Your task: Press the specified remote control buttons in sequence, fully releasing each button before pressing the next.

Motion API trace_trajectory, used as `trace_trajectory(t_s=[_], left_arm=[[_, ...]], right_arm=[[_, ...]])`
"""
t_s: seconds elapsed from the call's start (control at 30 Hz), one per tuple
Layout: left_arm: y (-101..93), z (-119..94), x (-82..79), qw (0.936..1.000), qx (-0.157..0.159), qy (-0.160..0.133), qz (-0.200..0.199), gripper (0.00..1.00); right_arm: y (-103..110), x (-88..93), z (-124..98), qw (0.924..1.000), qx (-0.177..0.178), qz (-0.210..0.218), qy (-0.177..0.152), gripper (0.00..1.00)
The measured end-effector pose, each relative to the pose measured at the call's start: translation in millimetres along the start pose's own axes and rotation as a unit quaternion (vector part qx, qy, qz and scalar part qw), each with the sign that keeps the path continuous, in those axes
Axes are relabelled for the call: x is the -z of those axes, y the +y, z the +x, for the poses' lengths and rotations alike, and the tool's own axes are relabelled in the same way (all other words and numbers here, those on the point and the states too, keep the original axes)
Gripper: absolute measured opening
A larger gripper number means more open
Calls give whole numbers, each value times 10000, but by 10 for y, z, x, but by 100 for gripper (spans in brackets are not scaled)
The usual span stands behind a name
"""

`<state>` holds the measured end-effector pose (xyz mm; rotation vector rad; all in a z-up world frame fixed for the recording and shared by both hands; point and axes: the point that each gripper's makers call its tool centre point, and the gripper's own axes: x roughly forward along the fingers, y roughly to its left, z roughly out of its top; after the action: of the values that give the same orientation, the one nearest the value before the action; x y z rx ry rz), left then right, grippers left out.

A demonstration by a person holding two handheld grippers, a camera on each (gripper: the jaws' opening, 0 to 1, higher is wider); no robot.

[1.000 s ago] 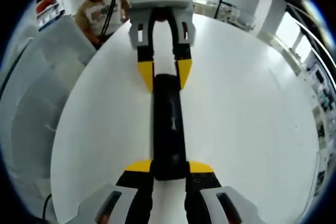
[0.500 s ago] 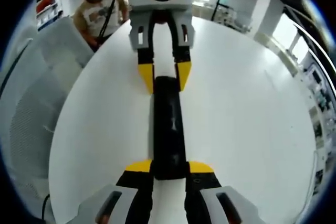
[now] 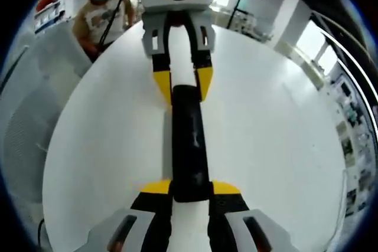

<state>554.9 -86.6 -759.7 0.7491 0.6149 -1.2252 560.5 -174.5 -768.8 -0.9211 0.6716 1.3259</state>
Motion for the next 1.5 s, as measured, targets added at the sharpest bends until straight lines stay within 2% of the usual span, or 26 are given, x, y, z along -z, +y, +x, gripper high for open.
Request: trace_trajectory(t_s=[0.3,0.73,1.17,1.5], left_arm=[[255,26,14,9996,-130,77,233,24],[555,125,35,9985,-299,213,396,24],[875,218,45,9979,-429,225,438,24],[1019,259,61,9979,-448,238,408,24]], right_arm=[[-226,-17,52,9994,319,-60,-72,19],[-582,66,153,9975,679,-188,37,19],[-900,111,182,9967,796,-177,30,19],[-1011,108,203,9971,751,-103,-54,19]])
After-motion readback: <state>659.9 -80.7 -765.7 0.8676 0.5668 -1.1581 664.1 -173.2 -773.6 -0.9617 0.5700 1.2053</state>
